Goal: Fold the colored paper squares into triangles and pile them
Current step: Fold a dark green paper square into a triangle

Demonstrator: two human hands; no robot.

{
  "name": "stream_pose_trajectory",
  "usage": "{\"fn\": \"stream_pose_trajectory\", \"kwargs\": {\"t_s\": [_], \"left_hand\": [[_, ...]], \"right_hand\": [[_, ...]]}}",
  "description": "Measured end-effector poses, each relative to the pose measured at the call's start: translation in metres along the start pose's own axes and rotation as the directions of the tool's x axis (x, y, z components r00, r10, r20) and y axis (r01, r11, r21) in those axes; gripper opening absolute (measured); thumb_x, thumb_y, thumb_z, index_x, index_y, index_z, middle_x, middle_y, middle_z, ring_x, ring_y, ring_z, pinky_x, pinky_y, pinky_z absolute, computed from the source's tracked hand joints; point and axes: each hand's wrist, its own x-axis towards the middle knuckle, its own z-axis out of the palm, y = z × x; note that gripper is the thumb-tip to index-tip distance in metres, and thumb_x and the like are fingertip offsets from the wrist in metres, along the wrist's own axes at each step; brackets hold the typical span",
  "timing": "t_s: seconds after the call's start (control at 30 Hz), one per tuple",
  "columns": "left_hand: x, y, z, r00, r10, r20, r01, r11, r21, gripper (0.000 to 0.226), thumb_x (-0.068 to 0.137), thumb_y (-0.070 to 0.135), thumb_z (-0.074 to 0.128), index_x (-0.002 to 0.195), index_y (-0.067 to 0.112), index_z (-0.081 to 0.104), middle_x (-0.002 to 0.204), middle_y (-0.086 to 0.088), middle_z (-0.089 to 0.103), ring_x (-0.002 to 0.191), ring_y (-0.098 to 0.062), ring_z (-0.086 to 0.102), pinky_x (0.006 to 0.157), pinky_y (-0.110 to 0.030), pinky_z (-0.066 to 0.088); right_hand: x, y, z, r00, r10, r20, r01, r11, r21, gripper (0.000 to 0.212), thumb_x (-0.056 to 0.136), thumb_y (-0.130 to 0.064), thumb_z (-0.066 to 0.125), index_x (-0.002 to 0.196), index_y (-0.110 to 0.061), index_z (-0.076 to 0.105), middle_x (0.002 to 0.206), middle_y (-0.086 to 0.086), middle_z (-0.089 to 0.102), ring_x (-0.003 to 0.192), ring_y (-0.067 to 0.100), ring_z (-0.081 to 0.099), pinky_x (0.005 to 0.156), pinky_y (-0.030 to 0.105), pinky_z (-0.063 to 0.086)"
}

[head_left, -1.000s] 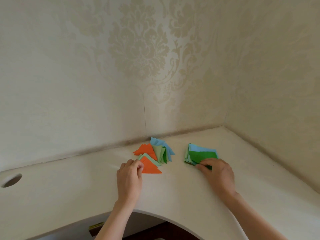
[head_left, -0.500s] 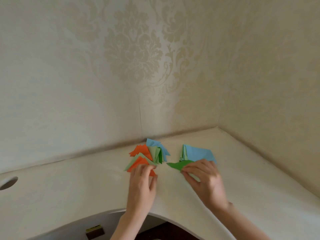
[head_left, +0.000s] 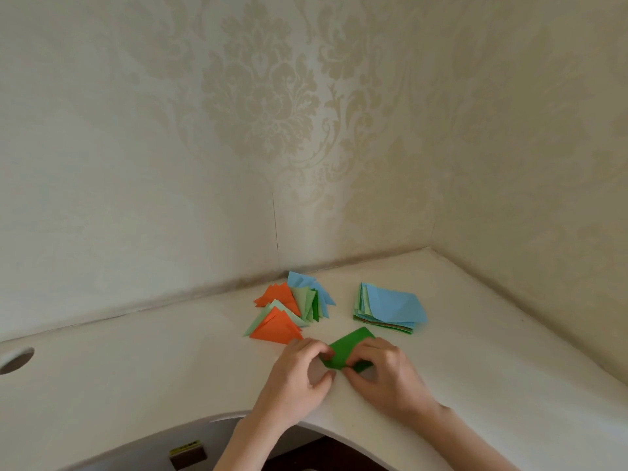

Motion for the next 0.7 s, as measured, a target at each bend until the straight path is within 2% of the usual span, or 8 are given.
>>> {"fn": "stream_pose_trajectory", "kwargs": {"t_s": [0.13,0.3,0.47,0.57,0.7], "left_hand": [[0.008,-0.005,0.003,1.0,0.009,0.028,-0.009,1.0,0.003,0.02,0.079,0.041,0.063,0.094,0.029,0.065,0.092,0.022,0.06,0.096,-0.001,0.052,0.081,-0.014,0.041],[0.014,-0.001,0.009,0.996,-0.068,-0.059,0.067,0.998,-0.02,0.003,0.083,0.032,0.068,0.085,0.031,0.066,0.081,0.021,0.063,0.087,0.0,0.054,0.073,-0.016,0.043],[0.012,0.0,0.013,0.992,-0.1,-0.077,0.1,0.995,0.0,0.01,0.079,0.036,0.071,0.082,0.036,0.062,0.08,0.022,0.062,0.086,0.001,0.054,0.072,-0.013,0.042],[0.012,0.001,0.012,0.989,-0.133,-0.065,0.133,0.991,-0.016,0.011,0.079,0.031,0.072,0.083,0.035,0.062,0.08,0.022,0.062,0.087,0.003,0.054,0.072,-0.01,0.04],[0.013,0.002,0.01,0.984,-0.172,-0.044,0.17,0.984,-0.048,0.014,0.082,0.024,0.07,0.086,0.036,0.064,0.082,0.024,0.062,0.088,0.005,0.052,0.073,-0.01,0.04]], "right_hand": [[0.003,0.0,0.002,0.998,0.054,-0.013,-0.053,0.995,0.081,0.005,0.075,-0.03,0.071,0.076,-0.025,0.07,0.078,-0.018,0.06,0.077,0.003,0.058,0.065,0.017,0.047],[0.002,0.001,0.003,0.993,0.11,-0.046,-0.105,0.989,0.104,0.008,0.075,-0.024,0.076,0.079,-0.022,0.069,0.076,-0.017,0.058,0.075,0.003,0.057,0.063,0.008,0.042],[0.005,0.002,0.004,0.985,0.163,-0.062,-0.157,0.983,0.1,0.023,0.072,-0.026,0.079,0.088,-0.022,0.064,0.08,-0.016,0.057,0.076,0.007,0.055,0.064,0.014,0.043],[0.007,0.002,0.005,0.975,0.222,-0.015,-0.219,0.968,0.12,0.028,0.072,-0.026,0.08,0.093,-0.023,0.062,0.082,-0.013,0.059,0.078,0.009,0.055,0.065,0.017,0.046],[0.014,0.003,0.001,0.948,0.301,0.099,-0.314,0.936,0.161,0.028,0.073,-0.019,0.078,0.095,-0.026,0.061,0.085,-0.01,0.061,0.08,0.003,0.054,0.069,0.014,0.045]]}}
